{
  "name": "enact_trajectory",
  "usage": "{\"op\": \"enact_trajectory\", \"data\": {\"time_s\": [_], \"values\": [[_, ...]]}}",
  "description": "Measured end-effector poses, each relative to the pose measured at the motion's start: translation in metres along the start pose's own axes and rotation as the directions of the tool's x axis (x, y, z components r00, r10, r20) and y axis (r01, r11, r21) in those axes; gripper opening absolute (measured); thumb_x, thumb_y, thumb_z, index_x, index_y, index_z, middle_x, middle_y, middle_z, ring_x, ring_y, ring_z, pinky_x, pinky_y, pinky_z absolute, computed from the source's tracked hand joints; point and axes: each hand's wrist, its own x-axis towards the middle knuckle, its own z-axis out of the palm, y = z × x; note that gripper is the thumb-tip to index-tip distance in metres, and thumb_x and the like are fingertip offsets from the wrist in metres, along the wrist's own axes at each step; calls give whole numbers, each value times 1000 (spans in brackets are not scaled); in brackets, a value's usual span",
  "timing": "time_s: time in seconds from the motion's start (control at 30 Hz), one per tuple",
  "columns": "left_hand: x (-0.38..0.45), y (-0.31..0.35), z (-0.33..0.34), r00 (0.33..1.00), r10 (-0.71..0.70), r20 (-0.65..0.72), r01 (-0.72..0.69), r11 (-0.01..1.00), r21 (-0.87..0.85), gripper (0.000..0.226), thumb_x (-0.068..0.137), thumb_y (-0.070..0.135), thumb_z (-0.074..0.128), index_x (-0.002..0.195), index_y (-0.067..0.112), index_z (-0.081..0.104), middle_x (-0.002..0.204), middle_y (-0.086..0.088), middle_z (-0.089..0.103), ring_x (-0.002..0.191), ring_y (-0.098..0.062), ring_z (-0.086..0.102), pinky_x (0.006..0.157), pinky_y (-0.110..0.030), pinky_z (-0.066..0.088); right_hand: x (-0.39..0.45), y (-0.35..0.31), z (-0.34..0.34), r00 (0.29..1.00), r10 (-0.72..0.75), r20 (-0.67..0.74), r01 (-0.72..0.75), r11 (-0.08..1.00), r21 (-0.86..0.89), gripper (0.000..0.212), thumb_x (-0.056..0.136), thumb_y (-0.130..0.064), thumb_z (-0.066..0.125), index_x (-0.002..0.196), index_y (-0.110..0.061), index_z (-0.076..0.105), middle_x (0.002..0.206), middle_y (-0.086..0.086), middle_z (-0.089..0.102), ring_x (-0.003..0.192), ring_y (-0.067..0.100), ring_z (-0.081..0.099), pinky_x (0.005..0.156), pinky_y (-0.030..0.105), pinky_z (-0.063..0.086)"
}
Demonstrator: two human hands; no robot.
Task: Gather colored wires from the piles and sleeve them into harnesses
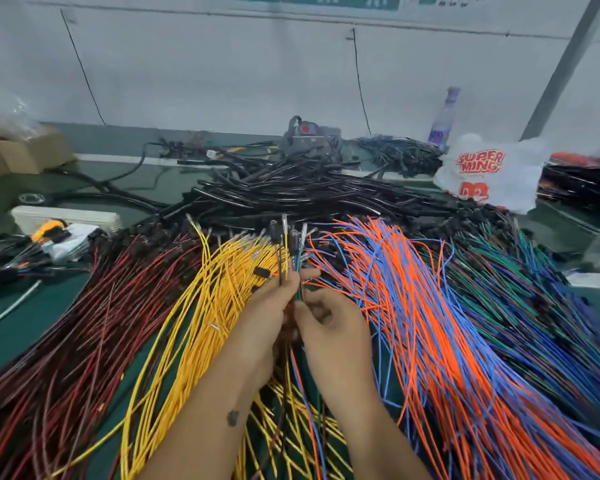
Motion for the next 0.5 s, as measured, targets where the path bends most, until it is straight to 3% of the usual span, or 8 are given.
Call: {"op": "enact_trajectory", "data": {"time_s": [0.17,0.23,0.3,0.37,0.43,0.5], "values": [[-2,1,-3,998,69,4,-69,998,-3,31,100,25,43,74,17,58,78,2,66,65,-13,62,53,-18,47,1,-11,-10,988,98,119,-110,989,98,14,89,-23,64,76,-24,67,61,-16,65,55,-1,59,55,21,48],[-4,2,-3,997,62,48,-60,997,-45,29,101,25,42,82,14,62,90,-3,72,77,-16,67,64,-24,51,5,-12,-16,990,139,15,-139,970,198,8,88,-28,67,82,-28,62,65,-12,63,53,3,58,52,21,46],[-6,2,-3,996,28,86,-22,998,-66,28,100,26,44,100,9,65,94,-9,72,82,-19,69,69,-28,54,13,-17,-22,987,158,-14,-150,962,228,11,86,-32,69,91,-27,62,74,-4,65,61,9,62,61,28,50],[-9,1,-1,989,3,147,5,998,-58,26,100,26,43,100,6,61,74,-10,66,65,-21,62,62,-29,51,20,-25,-26,986,129,105,-154,948,279,14,87,-30,69,91,-17,66,66,8,63,52,18,60,56,32,51],[-13,1,3,973,-17,231,30,998,-51,24,100,26,41,89,9,55,55,-5,47,48,-15,42,50,-25,40,25,-32,-30,974,118,195,-179,926,332,18,89,-26,69,73,-18,66,48,3,52,35,20,51,41,25,44],[-16,1,6,959,-33,281,54,996,-69,24,99,26,43,83,12,54,51,-2,39,44,-12,31,45,-22,34,29,-35,-36,974,131,185,-188,923,335,31,89,-22,69,59,-18,62,45,-4,46,30,15,46,36,17,39]]}}
